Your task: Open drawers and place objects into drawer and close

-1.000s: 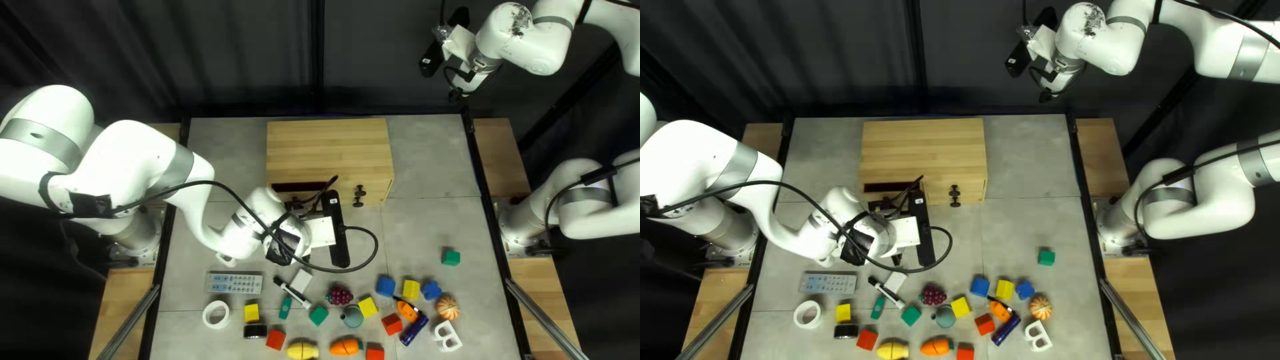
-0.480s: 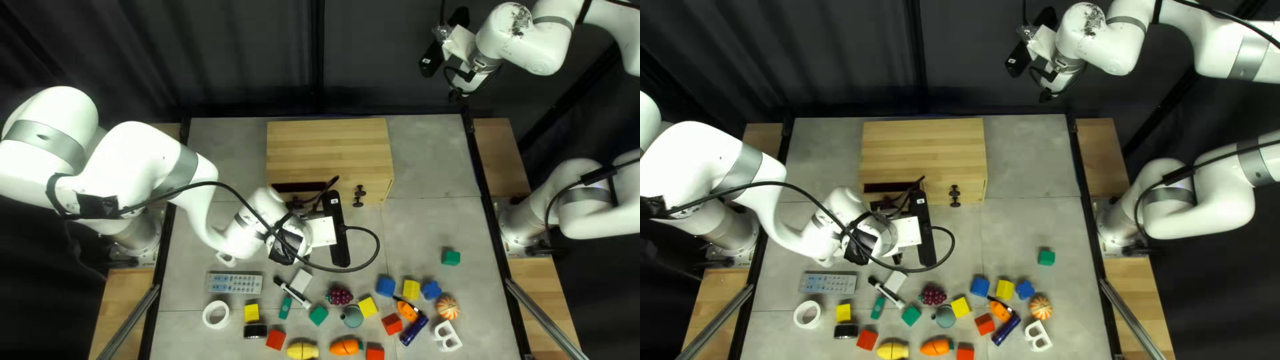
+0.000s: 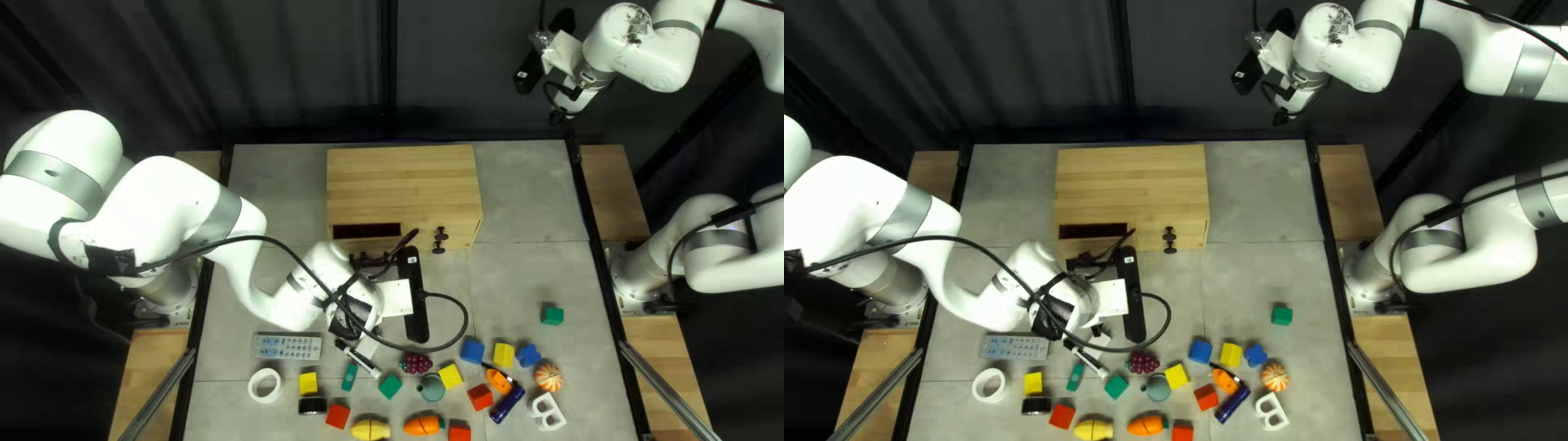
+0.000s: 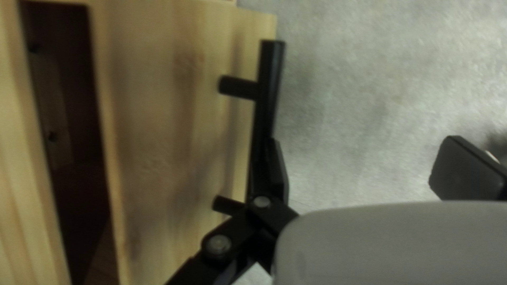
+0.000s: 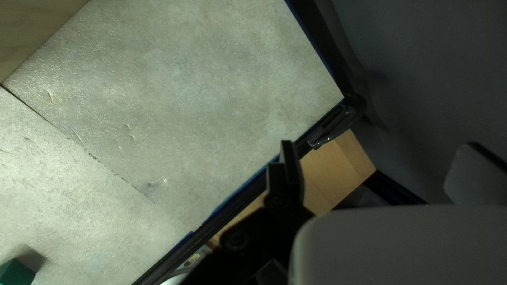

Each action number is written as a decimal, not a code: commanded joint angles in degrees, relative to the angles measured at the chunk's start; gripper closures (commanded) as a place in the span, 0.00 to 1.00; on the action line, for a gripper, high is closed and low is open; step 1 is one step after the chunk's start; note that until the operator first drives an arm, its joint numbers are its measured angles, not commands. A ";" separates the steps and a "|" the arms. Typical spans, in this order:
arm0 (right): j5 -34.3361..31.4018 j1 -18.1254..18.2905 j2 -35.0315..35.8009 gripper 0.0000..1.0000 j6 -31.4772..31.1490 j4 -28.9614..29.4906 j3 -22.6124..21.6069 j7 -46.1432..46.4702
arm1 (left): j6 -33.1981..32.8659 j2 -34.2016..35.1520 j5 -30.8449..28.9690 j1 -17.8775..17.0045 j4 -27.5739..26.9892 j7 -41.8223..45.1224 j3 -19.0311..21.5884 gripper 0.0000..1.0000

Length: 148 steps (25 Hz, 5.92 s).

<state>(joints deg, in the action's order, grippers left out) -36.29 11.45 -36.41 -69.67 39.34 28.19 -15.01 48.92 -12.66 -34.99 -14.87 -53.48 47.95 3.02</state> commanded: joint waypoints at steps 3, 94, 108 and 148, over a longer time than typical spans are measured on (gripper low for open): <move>0.00 0.00 0.00 0.00 0.00 0.00 0.00 0.00 | 2.71 2.48 0.73 -0.17 -0.53 -2.03 0.36 0.00; 0.00 0.00 0.00 0.00 0.00 0.00 0.00 0.00 | 9.32 16.18 21.50 2.95 -4.04 -31.25 -3.06 0.00; 0.00 0.00 0.00 0.00 0.00 0.00 0.00 0.00 | 8.58 15.90 22.17 3.10 -3.55 -31.16 -3.26 0.00; 0.00 0.00 0.00 0.00 0.00 0.00 0.00 0.00 | -0.33 10.98 30.93 7.93 1.39 -43.40 -7.63 0.00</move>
<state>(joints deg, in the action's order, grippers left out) -36.29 11.45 -36.41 -69.67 39.34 28.19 -15.01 48.53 -1.66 -4.99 -7.15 -52.38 5.10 -4.46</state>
